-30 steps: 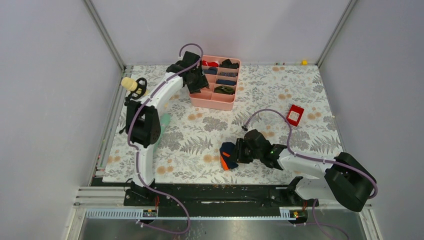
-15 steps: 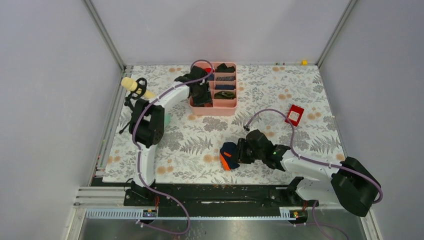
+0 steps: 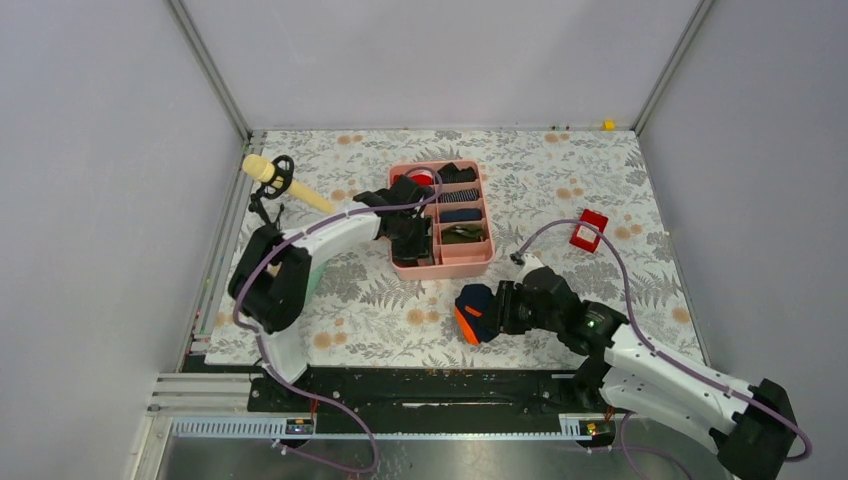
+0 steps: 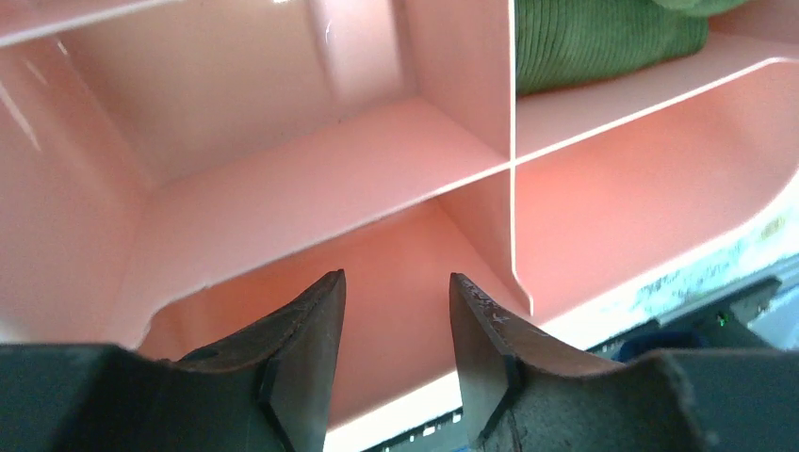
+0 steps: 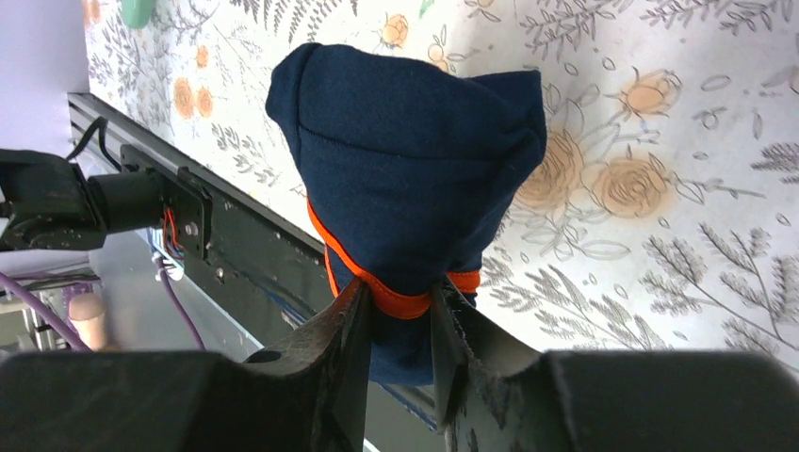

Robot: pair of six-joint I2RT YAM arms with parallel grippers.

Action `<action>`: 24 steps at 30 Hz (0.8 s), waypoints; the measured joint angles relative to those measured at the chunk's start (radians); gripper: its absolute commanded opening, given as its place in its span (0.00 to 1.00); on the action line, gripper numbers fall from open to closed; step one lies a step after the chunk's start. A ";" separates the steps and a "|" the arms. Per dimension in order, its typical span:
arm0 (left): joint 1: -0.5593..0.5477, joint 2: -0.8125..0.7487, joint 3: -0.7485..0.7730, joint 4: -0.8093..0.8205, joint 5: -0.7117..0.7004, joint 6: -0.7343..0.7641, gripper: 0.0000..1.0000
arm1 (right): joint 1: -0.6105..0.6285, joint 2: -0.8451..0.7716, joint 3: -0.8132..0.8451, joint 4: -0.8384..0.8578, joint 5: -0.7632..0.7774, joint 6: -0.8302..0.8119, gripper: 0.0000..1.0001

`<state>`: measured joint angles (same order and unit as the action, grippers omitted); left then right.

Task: Roll the underwear
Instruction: Move the storage box to the center of the board.

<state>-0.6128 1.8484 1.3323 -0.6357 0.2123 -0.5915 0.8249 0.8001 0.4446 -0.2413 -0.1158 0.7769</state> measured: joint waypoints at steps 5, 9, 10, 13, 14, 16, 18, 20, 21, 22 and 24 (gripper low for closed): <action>-0.034 -0.126 -0.069 -0.048 0.030 -0.003 0.47 | 0.000 -0.077 0.049 -0.155 0.019 -0.048 0.00; -0.067 -0.175 0.006 -0.140 0.033 0.019 0.47 | 0.000 -0.077 0.151 -0.246 0.044 -0.104 0.00; -0.073 -0.184 0.038 -0.162 0.034 0.026 0.47 | 0.000 -0.070 0.187 -0.259 0.049 -0.122 0.00; -0.073 -0.206 0.129 -0.220 0.034 0.046 0.46 | -0.002 -0.035 0.281 -0.269 0.053 -0.173 0.00; -0.068 -0.214 0.156 -0.237 0.036 0.048 0.46 | -0.005 -0.015 0.315 -0.270 0.053 -0.195 0.00; -0.046 -0.247 0.187 -0.258 0.048 0.050 0.46 | -0.019 0.034 0.373 -0.270 0.052 -0.238 0.00; -0.016 -0.286 0.200 -0.285 0.055 0.050 0.46 | -0.043 0.105 0.434 -0.270 0.047 -0.288 0.00; 0.024 -0.327 0.216 -0.320 0.069 0.049 0.46 | -0.066 0.182 0.491 -0.270 0.041 -0.330 0.00; 0.040 -0.346 0.224 -0.332 0.076 0.049 0.46 | -0.075 0.224 0.520 -0.265 0.034 -0.349 0.00; 0.058 -0.364 0.229 -0.340 0.084 0.049 0.46 | -0.082 0.266 0.547 -0.257 0.026 -0.366 0.00; 0.108 -0.416 0.232 -0.357 0.109 0.048 0.46 | -0.095 0.354 0.601 -0.237 0.008 -0.397 0.00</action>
<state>-0.5049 1.4322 1.5639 -0.9928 0.3210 -0.5430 0.7300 1.1538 1.0458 -0.4782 -0.1081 0.3801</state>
